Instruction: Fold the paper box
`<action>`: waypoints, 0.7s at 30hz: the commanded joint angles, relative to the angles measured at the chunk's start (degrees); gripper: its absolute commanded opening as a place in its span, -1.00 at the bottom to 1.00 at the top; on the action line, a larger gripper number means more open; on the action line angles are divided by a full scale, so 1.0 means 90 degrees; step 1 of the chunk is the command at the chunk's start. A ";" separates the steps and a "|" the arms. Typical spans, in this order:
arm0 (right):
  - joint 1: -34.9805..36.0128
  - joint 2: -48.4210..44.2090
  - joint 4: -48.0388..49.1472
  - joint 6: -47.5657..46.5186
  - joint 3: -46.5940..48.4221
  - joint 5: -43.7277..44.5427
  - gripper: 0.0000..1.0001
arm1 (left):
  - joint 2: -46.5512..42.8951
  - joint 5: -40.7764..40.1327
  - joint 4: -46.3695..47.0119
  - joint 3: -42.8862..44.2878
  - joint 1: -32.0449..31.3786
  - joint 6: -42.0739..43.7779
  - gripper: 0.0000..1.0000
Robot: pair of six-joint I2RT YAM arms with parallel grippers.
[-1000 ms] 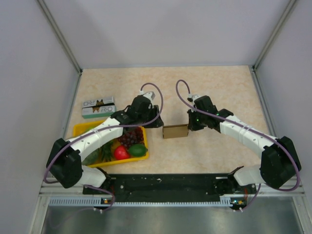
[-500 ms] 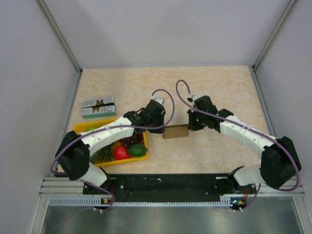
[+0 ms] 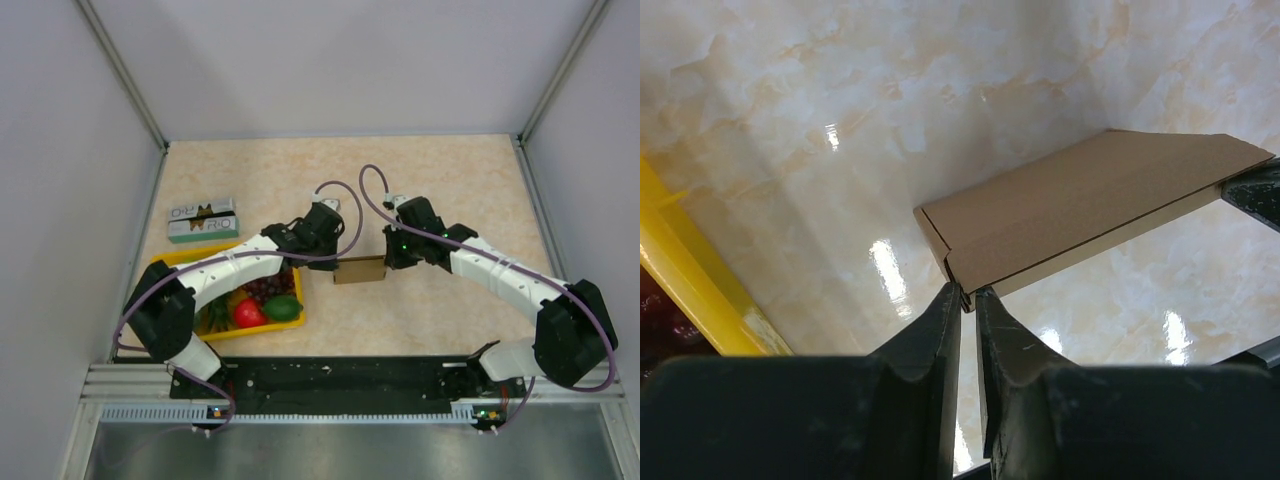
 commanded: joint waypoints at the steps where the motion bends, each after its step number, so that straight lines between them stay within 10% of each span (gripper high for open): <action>1: 0.0150 -0.0158 -0.0081 0.0092 0.0176 -0.0075 -1.00 | 0.0078 0.0032 0.0168 0.0281 -0.0046 0.0061 -0.73; 16: 0.0179 -0.0226 -0.0061 0.0247 0.0108 -0.0015 -1.00 | -0.0039 -0.0387 0.0606 -0.0568 -0.0212 -0.0017 -1.00; 21: 0.0160 -0.0529 -0.0129 0.0453 0.0264 -0.0045 -0.71 | -0.0088 -0.0768 0.0676 -0.0842 -0.0300 -0.0037 -1.00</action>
